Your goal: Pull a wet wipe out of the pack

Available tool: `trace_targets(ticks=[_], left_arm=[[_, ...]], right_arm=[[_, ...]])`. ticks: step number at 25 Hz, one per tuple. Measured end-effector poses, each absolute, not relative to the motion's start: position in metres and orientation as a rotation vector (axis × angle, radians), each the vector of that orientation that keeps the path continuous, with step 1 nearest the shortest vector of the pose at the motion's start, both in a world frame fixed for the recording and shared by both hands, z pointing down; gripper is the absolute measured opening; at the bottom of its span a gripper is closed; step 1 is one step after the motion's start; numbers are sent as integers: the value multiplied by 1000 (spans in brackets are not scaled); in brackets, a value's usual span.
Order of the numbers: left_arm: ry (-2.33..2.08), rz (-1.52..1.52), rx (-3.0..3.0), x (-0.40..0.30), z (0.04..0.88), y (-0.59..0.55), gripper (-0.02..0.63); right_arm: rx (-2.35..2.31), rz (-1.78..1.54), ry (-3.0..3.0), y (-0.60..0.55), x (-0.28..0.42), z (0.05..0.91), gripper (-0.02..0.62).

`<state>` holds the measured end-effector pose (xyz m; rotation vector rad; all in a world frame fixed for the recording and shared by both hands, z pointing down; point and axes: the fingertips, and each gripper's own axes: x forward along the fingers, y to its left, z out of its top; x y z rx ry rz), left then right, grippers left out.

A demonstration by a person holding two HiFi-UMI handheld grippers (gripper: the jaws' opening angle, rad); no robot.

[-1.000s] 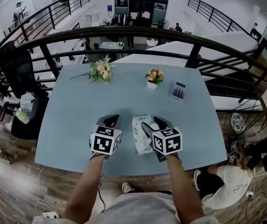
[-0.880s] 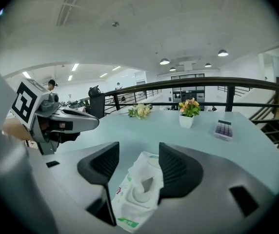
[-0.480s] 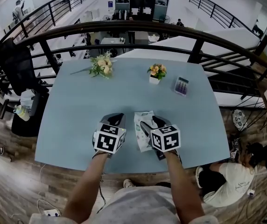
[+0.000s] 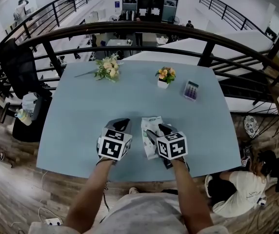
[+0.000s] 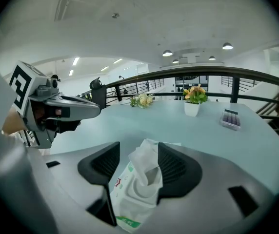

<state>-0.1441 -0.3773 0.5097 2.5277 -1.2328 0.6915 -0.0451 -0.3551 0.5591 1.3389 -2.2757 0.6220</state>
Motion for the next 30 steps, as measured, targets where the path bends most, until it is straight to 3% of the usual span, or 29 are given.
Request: trace_targets(ticks=[15, 22, 30], left_arm=[[-1224, 707, 2518, -146, 517, -375, -5], [-1221, 706, 2521, -146, 518, -376, -5], [-1218, 710, 2522, -145, 520, -378, -5]], right_arm=[[1318, 651, -2249, -350, -48, 572, 167], [1340, 642, -2234, -352, -47, 571, 61], [1339, 650, -2225, -352, -46, 576, 41]])
